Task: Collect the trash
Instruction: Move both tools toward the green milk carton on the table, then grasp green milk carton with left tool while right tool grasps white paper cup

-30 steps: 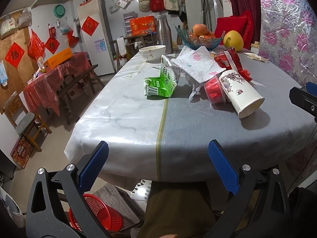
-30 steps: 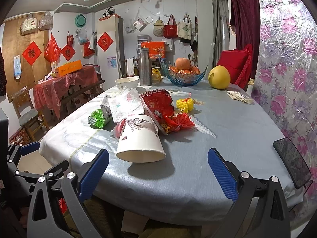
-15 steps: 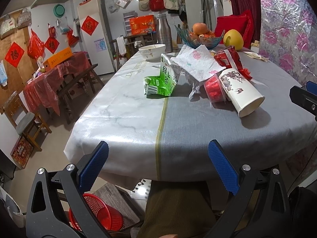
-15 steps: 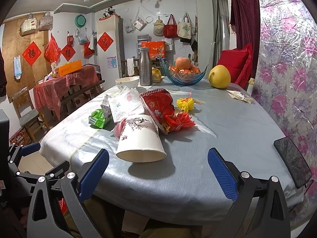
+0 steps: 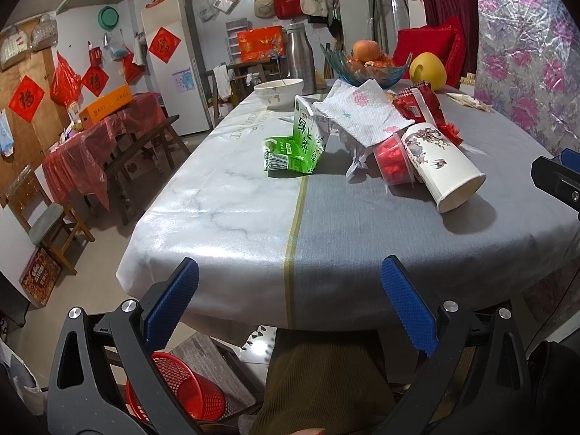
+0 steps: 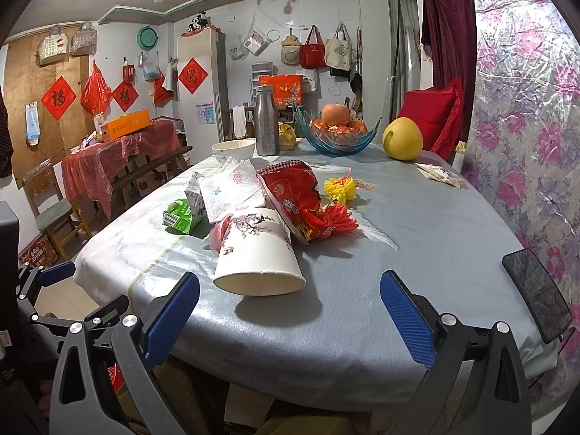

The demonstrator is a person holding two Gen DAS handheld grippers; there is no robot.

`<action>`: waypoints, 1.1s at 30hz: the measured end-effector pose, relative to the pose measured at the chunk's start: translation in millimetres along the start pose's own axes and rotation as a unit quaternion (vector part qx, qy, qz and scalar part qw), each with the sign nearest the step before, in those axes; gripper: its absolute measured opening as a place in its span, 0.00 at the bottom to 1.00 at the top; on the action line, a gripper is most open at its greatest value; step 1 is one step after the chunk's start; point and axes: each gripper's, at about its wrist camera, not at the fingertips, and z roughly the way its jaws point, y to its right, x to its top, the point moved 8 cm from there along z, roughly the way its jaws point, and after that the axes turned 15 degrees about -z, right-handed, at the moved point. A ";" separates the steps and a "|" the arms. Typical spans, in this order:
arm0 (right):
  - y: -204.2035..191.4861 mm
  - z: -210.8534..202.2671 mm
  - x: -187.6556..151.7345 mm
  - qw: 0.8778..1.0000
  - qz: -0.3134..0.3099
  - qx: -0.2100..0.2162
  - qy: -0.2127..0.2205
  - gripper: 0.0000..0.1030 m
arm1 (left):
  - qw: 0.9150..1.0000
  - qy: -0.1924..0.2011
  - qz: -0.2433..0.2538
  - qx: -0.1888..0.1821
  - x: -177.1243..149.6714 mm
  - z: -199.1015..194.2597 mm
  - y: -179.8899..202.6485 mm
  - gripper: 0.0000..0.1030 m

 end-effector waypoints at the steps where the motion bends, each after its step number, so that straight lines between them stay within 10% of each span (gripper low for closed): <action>1: 0.0 0.0 0.0 1.000 0.000 0.000 0.000 0.95 | 1.000 -0.001 0.000 0.000 -0.4 0.2 -0.5 0.94; 33: -14.2 19.5 -0.8 0.999 -0.001 0.029 -0.024 0.95 | 1.000 -0.019 -0.006 0.008 -4.1 17.5 -7.2 0.94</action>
